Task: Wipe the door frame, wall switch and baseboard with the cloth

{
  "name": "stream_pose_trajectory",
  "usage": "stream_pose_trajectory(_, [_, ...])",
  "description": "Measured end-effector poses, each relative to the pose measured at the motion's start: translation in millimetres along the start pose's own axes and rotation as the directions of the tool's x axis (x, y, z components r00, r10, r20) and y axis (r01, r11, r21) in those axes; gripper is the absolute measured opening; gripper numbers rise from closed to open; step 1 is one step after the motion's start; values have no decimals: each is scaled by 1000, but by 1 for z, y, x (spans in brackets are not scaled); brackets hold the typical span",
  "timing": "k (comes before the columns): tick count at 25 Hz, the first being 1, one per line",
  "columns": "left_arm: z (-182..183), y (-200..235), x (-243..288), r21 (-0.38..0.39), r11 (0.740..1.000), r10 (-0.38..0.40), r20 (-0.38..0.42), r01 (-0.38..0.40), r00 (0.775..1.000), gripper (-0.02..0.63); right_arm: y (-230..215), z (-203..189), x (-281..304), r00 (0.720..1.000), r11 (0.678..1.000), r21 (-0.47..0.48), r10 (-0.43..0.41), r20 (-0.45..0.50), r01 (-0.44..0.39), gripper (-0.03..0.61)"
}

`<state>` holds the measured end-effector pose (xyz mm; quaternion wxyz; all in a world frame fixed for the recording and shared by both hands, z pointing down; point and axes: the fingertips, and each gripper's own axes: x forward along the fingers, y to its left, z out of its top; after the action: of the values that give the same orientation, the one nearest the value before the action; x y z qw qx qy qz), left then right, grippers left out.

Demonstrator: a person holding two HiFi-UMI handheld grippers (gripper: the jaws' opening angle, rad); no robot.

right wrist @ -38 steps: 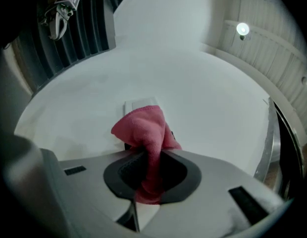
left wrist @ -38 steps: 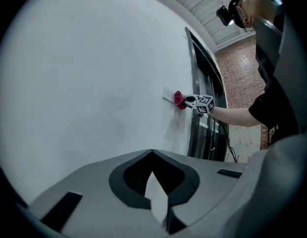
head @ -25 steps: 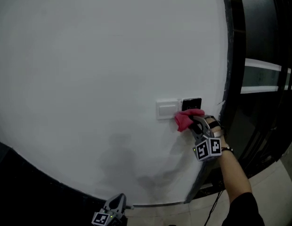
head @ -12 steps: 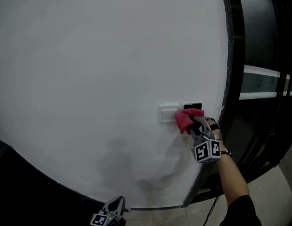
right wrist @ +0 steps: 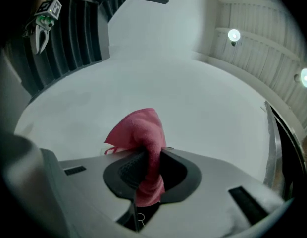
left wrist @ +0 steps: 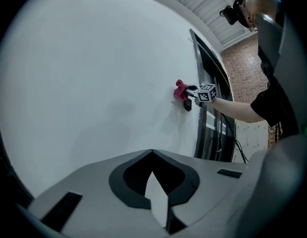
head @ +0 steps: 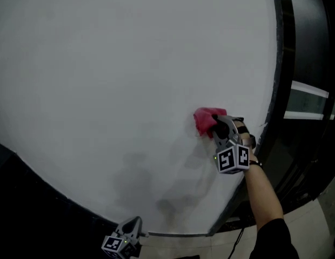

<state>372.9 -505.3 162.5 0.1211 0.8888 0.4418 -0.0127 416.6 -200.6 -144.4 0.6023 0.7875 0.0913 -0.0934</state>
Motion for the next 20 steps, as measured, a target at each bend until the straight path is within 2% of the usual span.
stream_pose_trajectory(4, [19,-3,31,80,996,-35,-12,36,999,-7,12,-10,16,999,998,62,35,-24,-33,57])
stream_pose_trajectory(11, [63,-48,95,174,974,-141,-27,143,990,-7,28,-6,18,997,993,111,55,-55,-49,57])
stream_pose_trajectory(15, [82,-78,130,172,966,-190,-22,191,982,-7,30,-4,16,997,989,138,51,-57,-42,57])
stream_pose_trajectory(20, [90,-102,144,145,968,-208,8,204,978,-8,55,-11,11,989,991,70,120,-84,-114,57])
